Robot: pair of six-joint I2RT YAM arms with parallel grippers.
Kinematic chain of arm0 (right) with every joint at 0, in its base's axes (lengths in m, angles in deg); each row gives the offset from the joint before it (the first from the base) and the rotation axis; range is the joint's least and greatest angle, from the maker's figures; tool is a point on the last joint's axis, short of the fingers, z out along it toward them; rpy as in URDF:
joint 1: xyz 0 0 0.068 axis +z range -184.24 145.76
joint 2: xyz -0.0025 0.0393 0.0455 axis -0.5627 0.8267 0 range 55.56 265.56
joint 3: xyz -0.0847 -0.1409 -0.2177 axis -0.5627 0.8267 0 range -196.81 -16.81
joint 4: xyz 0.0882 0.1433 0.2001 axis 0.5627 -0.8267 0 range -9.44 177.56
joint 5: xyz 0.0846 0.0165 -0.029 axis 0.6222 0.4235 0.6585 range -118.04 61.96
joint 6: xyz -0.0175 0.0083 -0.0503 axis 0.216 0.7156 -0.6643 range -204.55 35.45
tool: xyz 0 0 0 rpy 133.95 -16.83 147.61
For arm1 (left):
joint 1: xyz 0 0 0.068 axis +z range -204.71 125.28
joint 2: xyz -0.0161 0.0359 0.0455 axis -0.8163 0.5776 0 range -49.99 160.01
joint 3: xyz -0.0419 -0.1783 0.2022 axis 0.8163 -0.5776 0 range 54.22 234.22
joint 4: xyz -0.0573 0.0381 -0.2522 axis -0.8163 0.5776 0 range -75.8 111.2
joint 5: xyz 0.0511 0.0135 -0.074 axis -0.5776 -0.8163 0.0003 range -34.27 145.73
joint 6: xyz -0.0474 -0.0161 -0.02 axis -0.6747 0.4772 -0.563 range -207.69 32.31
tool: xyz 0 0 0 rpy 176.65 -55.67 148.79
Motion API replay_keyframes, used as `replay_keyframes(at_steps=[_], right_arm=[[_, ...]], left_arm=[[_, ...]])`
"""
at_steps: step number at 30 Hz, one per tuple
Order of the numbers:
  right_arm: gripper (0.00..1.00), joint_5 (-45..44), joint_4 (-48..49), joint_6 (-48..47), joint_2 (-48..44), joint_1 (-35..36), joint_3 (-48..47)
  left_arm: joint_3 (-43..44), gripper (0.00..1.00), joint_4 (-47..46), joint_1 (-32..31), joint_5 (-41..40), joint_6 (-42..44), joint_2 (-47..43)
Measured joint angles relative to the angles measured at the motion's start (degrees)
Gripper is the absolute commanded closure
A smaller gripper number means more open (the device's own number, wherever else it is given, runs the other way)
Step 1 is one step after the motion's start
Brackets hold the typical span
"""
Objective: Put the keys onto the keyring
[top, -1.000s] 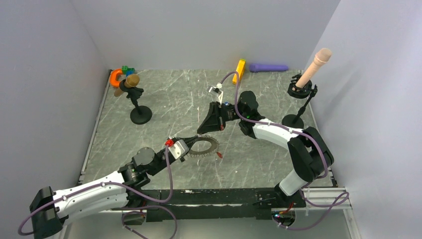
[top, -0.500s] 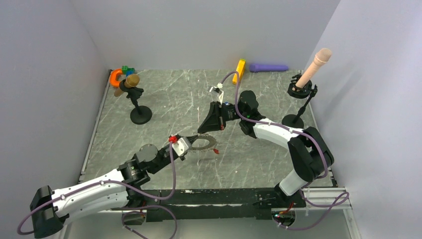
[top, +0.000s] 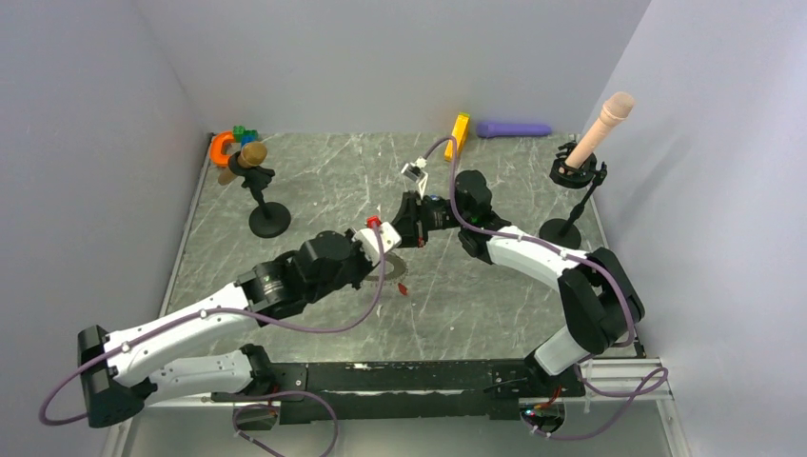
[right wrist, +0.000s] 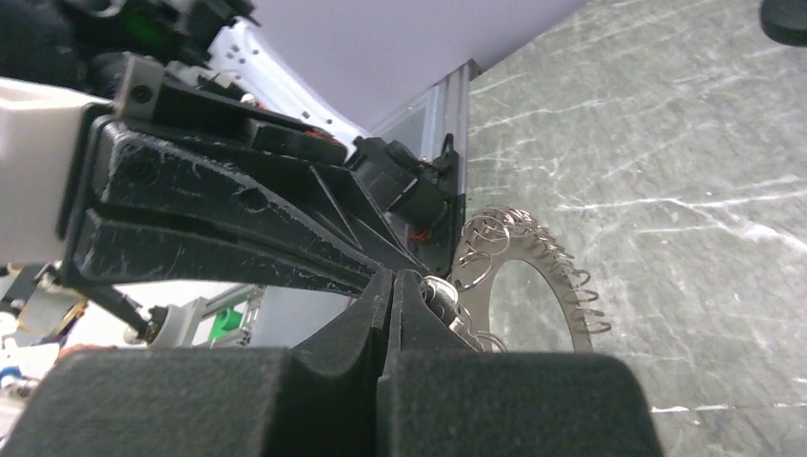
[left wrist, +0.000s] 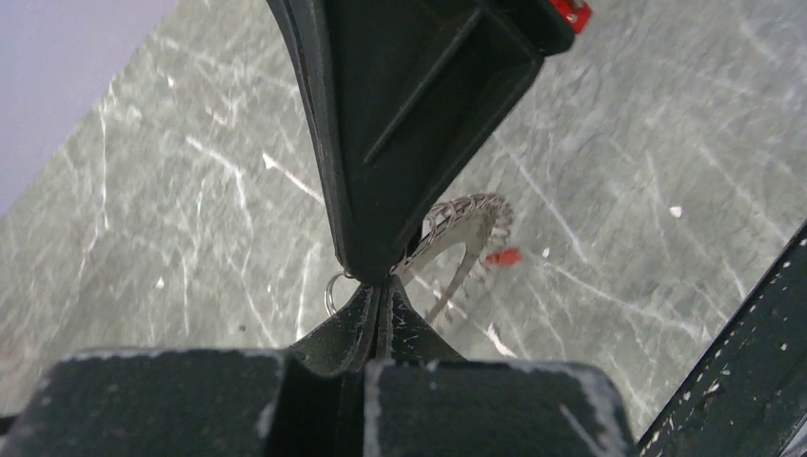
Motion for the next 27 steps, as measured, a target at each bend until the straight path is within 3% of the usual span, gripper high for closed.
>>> replay_keyframes(at_steps=[9,16,21,24,27], right_arm=[[1.0,-10.2,-12.4,-5.3,0.0,2.7,-1.2],[1.0,-17.7,-16.1,-3.8,0.0,4.1,-1.2],[1.0,-18.4,-15.7,-1.5,0.0,4.0,-1.2],[1.0,-17.3,-14.3,0.1,0.0,3.1,-1.0],[1.0,-15.4,-13.3,1.3,0.0,2.1,-0.2]], left_arm=[[9.1,1.0,14.6,0.1,-6.6,-5.3,9.1],[8.2,1.0,13.7,0.5,-8.2,-8.5,9.6],[3.4,0.72,7.7,0.5,-8.3,-9.9,5.4],[-0.4,0.62,1.7,0.5,-7.9,-11.0,-0.2],[-3.8,0.59,-4.5,0.5,-7.9,-12.0,-8.4]])
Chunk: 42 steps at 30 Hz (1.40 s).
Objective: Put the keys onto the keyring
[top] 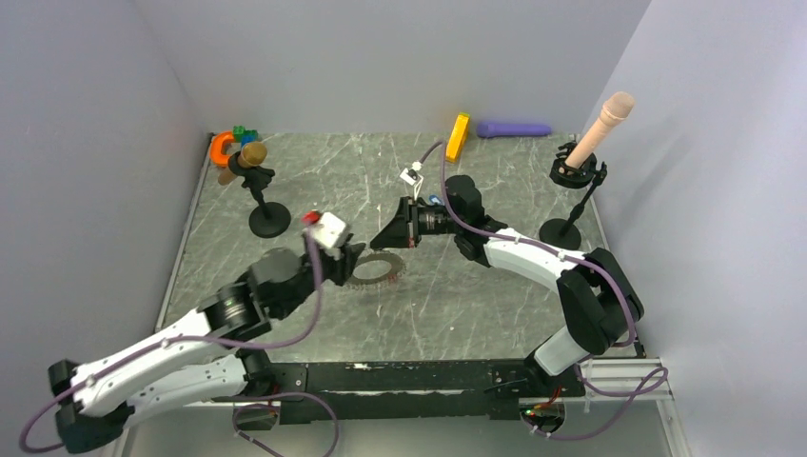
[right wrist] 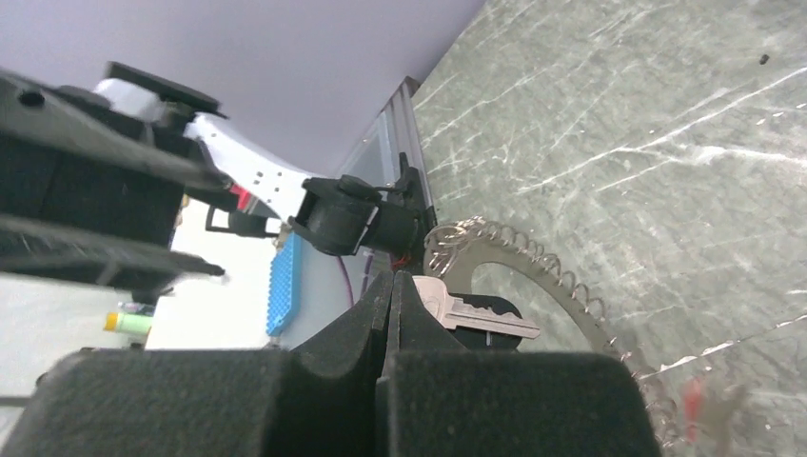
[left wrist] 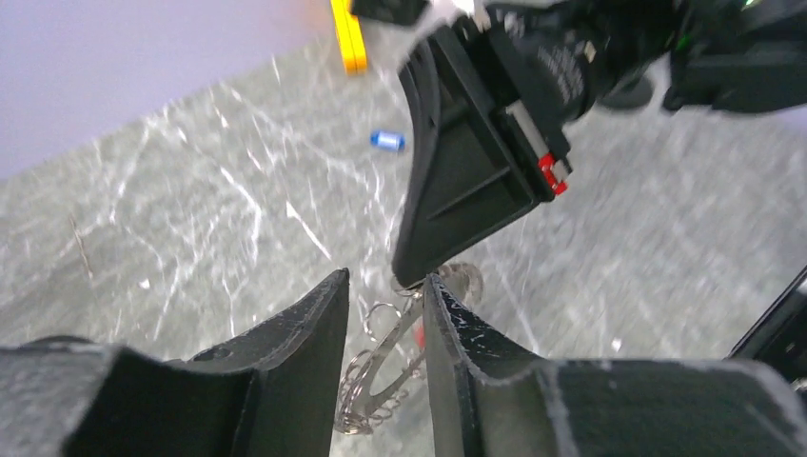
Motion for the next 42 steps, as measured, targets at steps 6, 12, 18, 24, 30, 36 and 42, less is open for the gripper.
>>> replay_keyframes(at_steps=[6,12,18,24,30,36,42], right_arm=[[1.0,3.7,4.6,2.0,0.0,-0.9,0.9],[1.0,5.0,6.7,3.2,0.0,-0.9,1.0],[1.0,5.4,7.3,4.0,0.0,-0.9,1.0],[1.0,5.9,7.8,4.4,0.0,-0.9,1.0],[1.0,6.4,7.9,4.7,0.0,-0.9,1.0],[1.0,6.7,8.2,4.9,0.0,-0.9,1.0],[1.0,6.8,8.6,4.9,0.0,-0.9,1.1]], left_arm=[[-10.5,0.65,-11.8,0.0,1.0,0.0,-17.5],[-26.1,0.7,-24.7,0.1,8.3,3.7,-23.6],[-31.2,0.7,-33.1,0.1,12.8,9.9,-17.2],[-31.2,0.73,-39.9,0.1,13.1,14.2,-11.9],[-30.6,0.74,-41.7,0.1,12.1,15.7,-10.4],[-30.5,0.75,-41.7,0.1,11.0,16.5,-10.3],[-30.2,0.76,-41.5,0.1,9.8,17.0,-9.4]])
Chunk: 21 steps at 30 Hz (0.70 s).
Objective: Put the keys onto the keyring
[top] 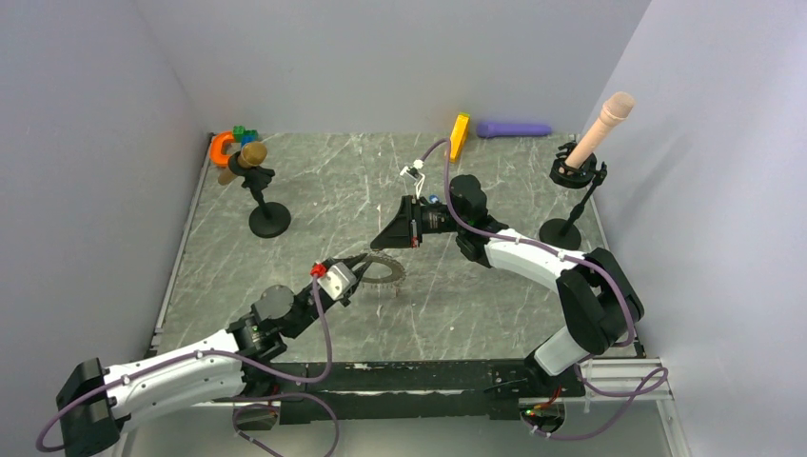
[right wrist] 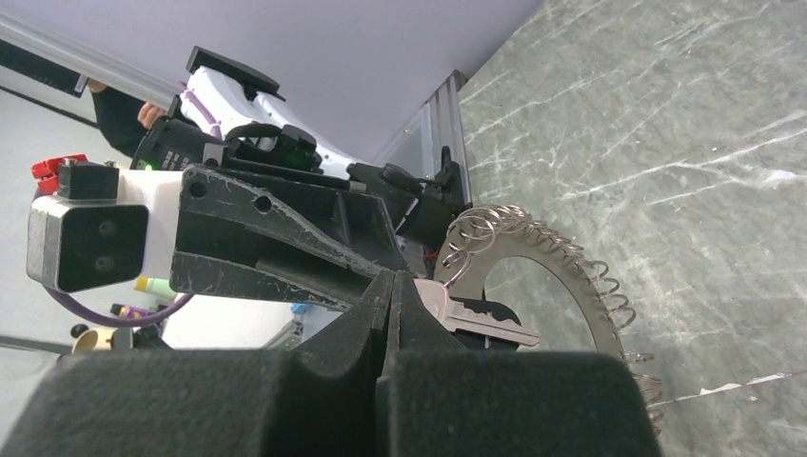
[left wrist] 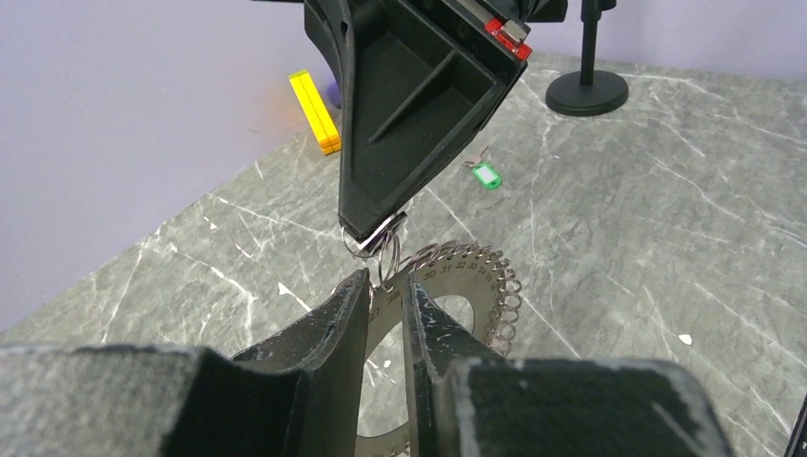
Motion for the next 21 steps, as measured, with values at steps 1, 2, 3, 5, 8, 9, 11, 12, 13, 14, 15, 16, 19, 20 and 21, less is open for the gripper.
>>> replay_keyframes(at_steps=[1,2,3,5,8,9,11,12,13,14,15,16,19,20,21], right_arm=[[1.0,0.0,0.0,0.0,0.0,0.0,0.0],[1.0,0.0,0.0,0.0,0.0,0.0,0.0],[1.0,0.0,0.0,0.0,0.0,0.0,0.0],[1.0,0.0,0.0,0.0,0.0,0.0,0.0],[1.0,0.0,0.0,0.0,0.0,0.0,0.0],[1.0,0.0,0.0,0.0,0.0,0.0,0.0],[1.0,0.0,0.0,0.0,0.0,0.0,0.0],[1.0,0.0,0.0,0.0,0.0,0.0,0.0],[1.0,0.0,0.0,0.0,0.0,0.0,0.0],[1.0,0.0,0.0,0.0,0.0,0.0,0.0],[1.0,0.0,0.0,0.0,0.0,0.0,0.0],[1.0,0.0,0.0,0.0,0.0,0.0,0.0],[1.0,0.0,0.0,0.0,0.0,0.0,0.0],[1.0,0.0,0.0,0.0,0.0,0.0,0.0],[1.0,0.0,0.0,0.0,0.0,0.0,0.0]], left_arm=[[0.1,0.77,0.0,0.0,-0.3,0.0,0.3],[0.2,0.77,0.0,0.0,-0.4,0.0,0.7],[0.4,0.78,0.0,0.0,-0.6,0.0,1.1],[0.6,0.81,0.0,0.0,-0.7,0.0,1.7],[0.8,0.87,0.0,0.0,-0.8,0.0,2.5],[0.9,0.88,0.0,0.0,-0.8,0.0,2.7],[1.2,0.93,0.0,0.0,-0.9,0.2,3.0],[1.3,0.94,0.1,0.0,-1.0,0.2,3.1],[1.5,0.96,0.2,0.0,-1.1,0.2,3.1],[1.6,0.98,0.3,0.0,-1.2,0.2,3.2],[1.6,1.0,0.4,0.0,-1.2,0.2,3.2],[1.6,1.0,0.4,0.0,-1.3,0.2,3.2],[1.7,1.0,0.8,0.0,-1.4,0.2,3.2],[1.9,1.0,1.1,0.0,-1.4,0.2,3.2],[2.1,1.0,1.4,0.0,-1.4,0.2,3.3]])
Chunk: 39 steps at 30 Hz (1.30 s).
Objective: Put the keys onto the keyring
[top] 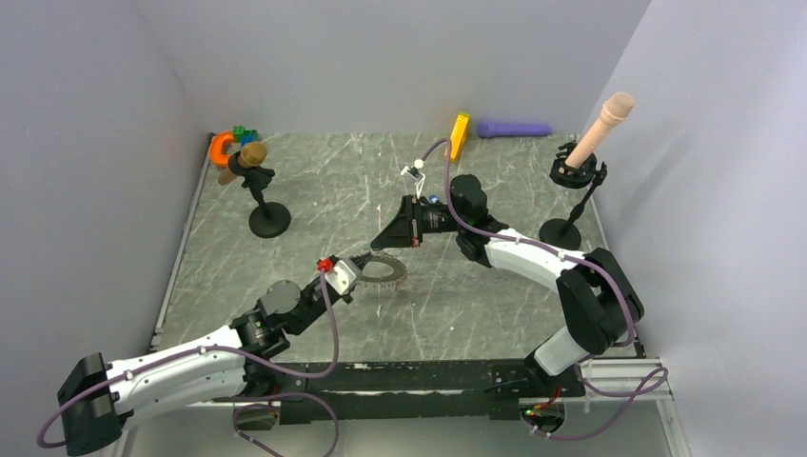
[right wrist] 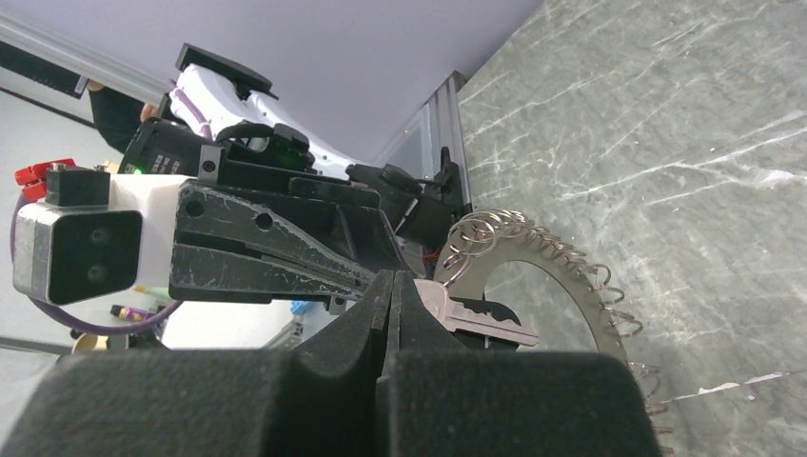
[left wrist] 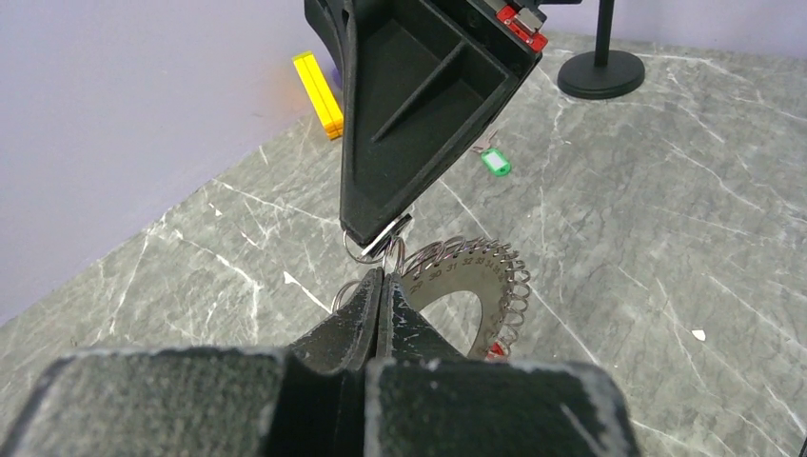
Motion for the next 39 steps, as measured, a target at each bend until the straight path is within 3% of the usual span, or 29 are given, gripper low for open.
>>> replay_keyframes(at_steps=[6,19,31,35,39], right_arm=[[1.0,-0.2,-0.1,-0.4,0.0,-0.1,0.0],[1.0,-5.2,-5.7,-3.2,0.0,-0.3,-0.8],[1.0,-11.6,-16.9,-5.1,0.0,2.0,-3.2],[1.0,-11.4,-17.8,-5.2,0.0,2.4,-3.3],[1.0,-10.4,-17.7,-5.7,0.0,2.1,-3.3]], left_arm=[[4.4,1.0,6.7,0.0,-0.9,-0.4,1.2],[27.1,1.0,37.5,-0.7,-6.1,-0.8,15.1],[36.7,1.0,43.4,-2.8,-10.0,-1.3,23.3],[33.0,0.87,40.5,-2.8,-10.8,-2.4,19.7],[20.3,0.67,32.2,-1.8,-8.8,-3.0,5.3]])
